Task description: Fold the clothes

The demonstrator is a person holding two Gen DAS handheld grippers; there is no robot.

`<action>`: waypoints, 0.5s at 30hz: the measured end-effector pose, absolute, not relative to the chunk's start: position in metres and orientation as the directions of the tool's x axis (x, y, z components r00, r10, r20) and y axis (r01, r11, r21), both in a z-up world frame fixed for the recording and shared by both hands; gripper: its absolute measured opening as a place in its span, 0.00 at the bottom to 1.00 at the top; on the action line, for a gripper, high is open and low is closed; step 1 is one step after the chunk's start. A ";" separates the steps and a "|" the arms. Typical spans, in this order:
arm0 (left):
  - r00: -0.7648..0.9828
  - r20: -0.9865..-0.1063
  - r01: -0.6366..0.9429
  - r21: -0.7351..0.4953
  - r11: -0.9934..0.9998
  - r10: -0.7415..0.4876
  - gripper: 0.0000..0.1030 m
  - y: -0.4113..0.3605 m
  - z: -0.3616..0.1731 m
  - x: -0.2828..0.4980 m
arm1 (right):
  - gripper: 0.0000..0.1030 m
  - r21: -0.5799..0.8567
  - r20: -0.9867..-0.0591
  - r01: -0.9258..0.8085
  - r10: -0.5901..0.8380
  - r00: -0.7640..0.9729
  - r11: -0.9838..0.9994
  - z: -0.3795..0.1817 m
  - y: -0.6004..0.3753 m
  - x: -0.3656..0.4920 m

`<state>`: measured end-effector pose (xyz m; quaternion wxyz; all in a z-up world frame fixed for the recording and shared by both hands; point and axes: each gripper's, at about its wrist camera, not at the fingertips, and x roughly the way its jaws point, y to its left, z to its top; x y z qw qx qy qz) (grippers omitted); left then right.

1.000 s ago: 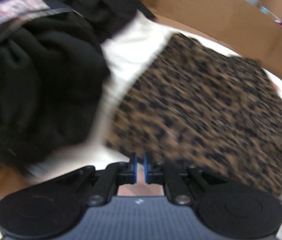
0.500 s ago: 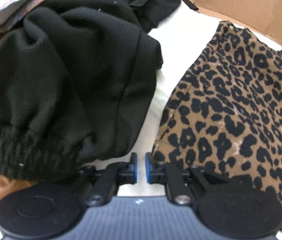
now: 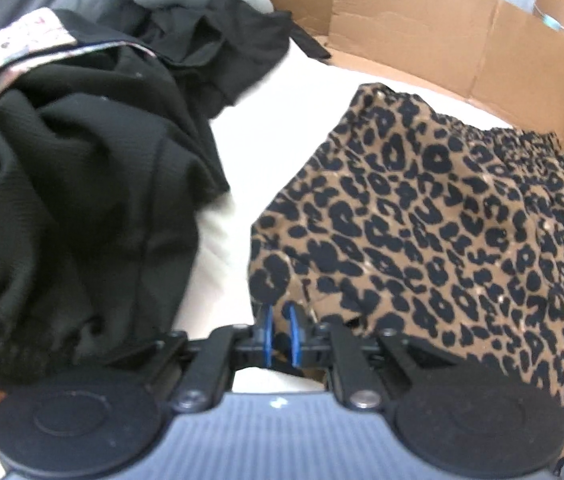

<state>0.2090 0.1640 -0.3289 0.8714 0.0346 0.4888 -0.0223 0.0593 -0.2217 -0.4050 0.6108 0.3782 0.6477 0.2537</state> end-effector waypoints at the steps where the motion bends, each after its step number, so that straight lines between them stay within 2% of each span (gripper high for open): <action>1: 0.516 -0.856 0.073 0.044 0.996 0.000 0.15 0.163 -0.331 0.208 | 0.01 0.791 -0.599 0.180 0.800 0.032 0.585 -0.405 -0.222 0.059; 3: 0.510 -0.860 0.062 0.054 0.997 0.015 0.24 0.164 -0.336 0.209 | 0.01 0.792 -0.598 0.180 0.801 0.031 0.584 -0.405 -0.222 0.060; 5: 0.509 -0.860 0.039 0.044 0.998 0.019 0.28 0.168 -0.338 0.209 | 0.01 0.792 -0.597 0.177 0.801 0.031 0.584 -0.406 -0.222 0.060; 11: 0.530 -0.848 -0.061 -0.067 0.996 -0.025 0.28 0.186 -0.330 0.213 | 0.01 0.793 -0.597 0.174 0.802 0.029 0.584 -0.406 -0.223 0.060; 15: 0.546 -0.837 -0.097 -0.114 0.989 -0.043 0.25 0.191 -0.326 0.218 | 0.01 0.792 -0.599 0.166 0.801 0.027 0.587 -0.406 -0.223 0.060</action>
